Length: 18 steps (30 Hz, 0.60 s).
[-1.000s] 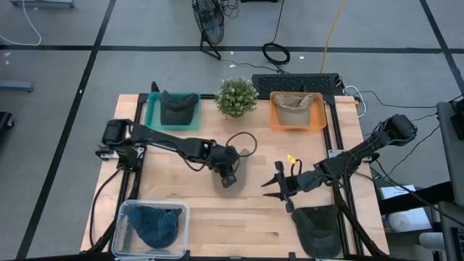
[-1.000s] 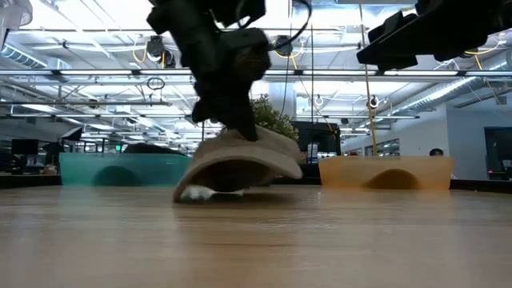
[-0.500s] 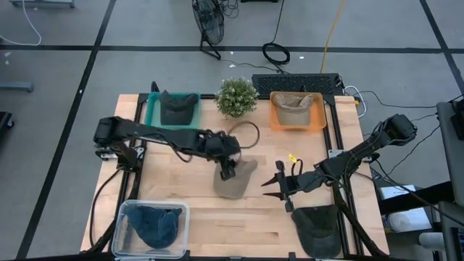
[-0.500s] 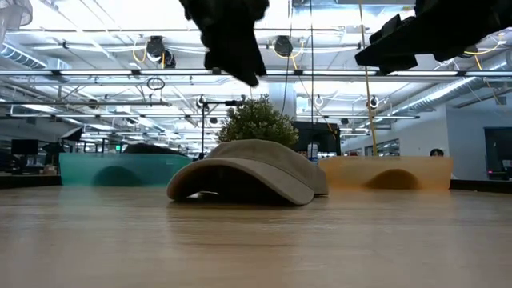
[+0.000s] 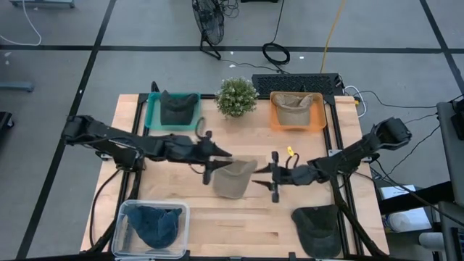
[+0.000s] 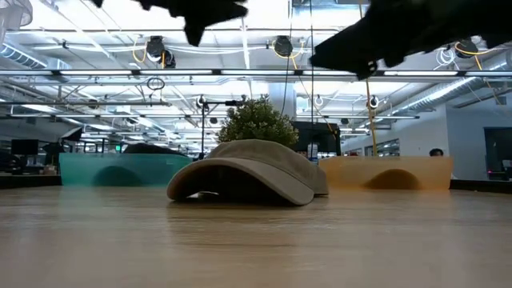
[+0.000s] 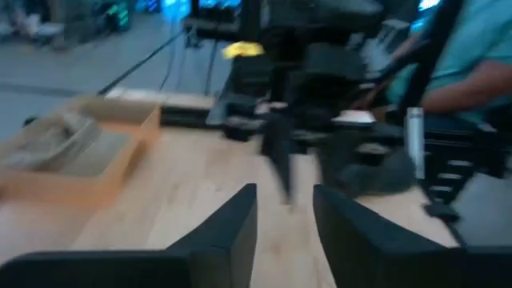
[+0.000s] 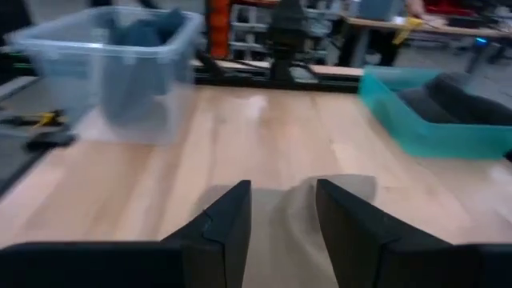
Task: Pick & Place hat
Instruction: Put the brown cap into the orange bin
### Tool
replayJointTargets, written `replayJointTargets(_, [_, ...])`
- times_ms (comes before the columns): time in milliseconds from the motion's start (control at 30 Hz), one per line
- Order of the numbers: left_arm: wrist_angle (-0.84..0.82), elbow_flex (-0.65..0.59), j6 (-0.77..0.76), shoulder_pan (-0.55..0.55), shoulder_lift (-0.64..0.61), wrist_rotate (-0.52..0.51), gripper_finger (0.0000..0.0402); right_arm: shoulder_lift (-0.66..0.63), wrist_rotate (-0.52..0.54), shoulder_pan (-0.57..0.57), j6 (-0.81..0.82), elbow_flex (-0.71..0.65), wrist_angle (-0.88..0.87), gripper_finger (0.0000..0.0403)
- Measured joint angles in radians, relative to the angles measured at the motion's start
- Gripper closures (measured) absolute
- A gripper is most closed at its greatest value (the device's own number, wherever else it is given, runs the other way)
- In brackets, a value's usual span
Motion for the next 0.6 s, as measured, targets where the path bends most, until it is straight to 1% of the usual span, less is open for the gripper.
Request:
replayJointTargets(100, [0.112,-0.061,0.059,0.01,-0.063,0.086,0.0288,0.031,-0.04,-0.048,-0.001,0.07,-0.109,0.0273])
replayJointTargets(167, [0.098,-0.076,0.07,0.021,-0.118,0.131,0.0297,0.069,-0.079,-0.078,0.002,0.15,-0.202,0.0273])
replayJointTargets(200, [0.092,-0.077,0.068,0.023,-0.143,0.141,0.0301,0.087,-0.082,-0.087,0.002,0.19,-0.255,0.0273])
replayJointTargets(267, [0.058,-0.086,0.069,0.021,-0.2,0.146,0.0307,0.13,-0.082,-0.102,-0.001,0.27,-0.376,0.0271])
replayJointTargets(367, [-0.002,-0.105,0.07,-0.008,-0.266,0.145,0.0308,0.195,-0.129,-0.125,0.005,0.376,-0.498,0.026])
replayJointTargets(433, [-0.031,-0.123,0.07,-0.032,-0.314,0.125,0.0307,0.245,-0.154,-0.14,0.014,0.435,-0.514,0.0247])
replayJointTargets(500, [-0.023,-0.132,0.07,-0.058,-0.349,0.095,0.0307,0.28,-0.161,-0.154,0.017,0.464,-0.532,0.0232])
replayJointTargets(600, [-0.048,-0.144,0.069,-0.092,-0.39,0.078,0.0307,0.34,-0.198,-0.177,0.041,0.509,-0.506,0.0207])
